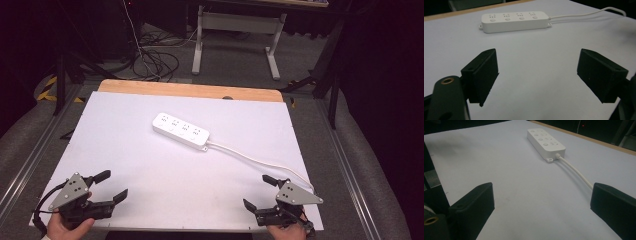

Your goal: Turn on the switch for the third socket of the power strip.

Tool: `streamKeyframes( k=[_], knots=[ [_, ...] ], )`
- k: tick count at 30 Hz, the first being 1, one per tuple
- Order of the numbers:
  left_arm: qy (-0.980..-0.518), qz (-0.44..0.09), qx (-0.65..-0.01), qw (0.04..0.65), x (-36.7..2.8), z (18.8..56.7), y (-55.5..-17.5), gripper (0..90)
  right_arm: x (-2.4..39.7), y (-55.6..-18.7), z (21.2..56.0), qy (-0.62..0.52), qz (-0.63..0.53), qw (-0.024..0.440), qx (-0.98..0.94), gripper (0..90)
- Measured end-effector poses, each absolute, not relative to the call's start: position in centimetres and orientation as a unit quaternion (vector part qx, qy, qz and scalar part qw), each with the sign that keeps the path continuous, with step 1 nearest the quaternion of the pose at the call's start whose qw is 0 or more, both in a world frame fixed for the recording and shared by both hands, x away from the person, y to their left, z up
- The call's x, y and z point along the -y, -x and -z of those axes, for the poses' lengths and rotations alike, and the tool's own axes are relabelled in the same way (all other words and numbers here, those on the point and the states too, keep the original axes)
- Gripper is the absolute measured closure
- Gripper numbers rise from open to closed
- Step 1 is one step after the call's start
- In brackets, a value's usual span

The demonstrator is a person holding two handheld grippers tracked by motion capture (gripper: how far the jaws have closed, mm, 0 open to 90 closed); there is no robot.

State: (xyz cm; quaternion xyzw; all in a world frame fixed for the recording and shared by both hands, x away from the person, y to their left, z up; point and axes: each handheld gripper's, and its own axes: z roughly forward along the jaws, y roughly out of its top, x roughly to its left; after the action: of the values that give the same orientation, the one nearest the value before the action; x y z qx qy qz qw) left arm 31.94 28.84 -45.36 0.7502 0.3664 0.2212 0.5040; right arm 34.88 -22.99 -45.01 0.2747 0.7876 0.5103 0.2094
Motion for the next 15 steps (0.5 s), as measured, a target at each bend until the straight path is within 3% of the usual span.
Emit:
streamKeyframes(
  k=[9,15],
  knots=[
    [-0.759,-0.241,-0.345,0.497,-28.08,45.18,-31.64,14.9,22.98,-34.92,45.04,-0.274,-0.512,0.208,-0.787,6.1],
    [-0.765,-0.234,-0.342,0.493,-28.13,45.05,-31.69,19.3,22.84,-34.87,45.03,-0.271,-0.512,0.208,-0.788,6.2]
  ],
)
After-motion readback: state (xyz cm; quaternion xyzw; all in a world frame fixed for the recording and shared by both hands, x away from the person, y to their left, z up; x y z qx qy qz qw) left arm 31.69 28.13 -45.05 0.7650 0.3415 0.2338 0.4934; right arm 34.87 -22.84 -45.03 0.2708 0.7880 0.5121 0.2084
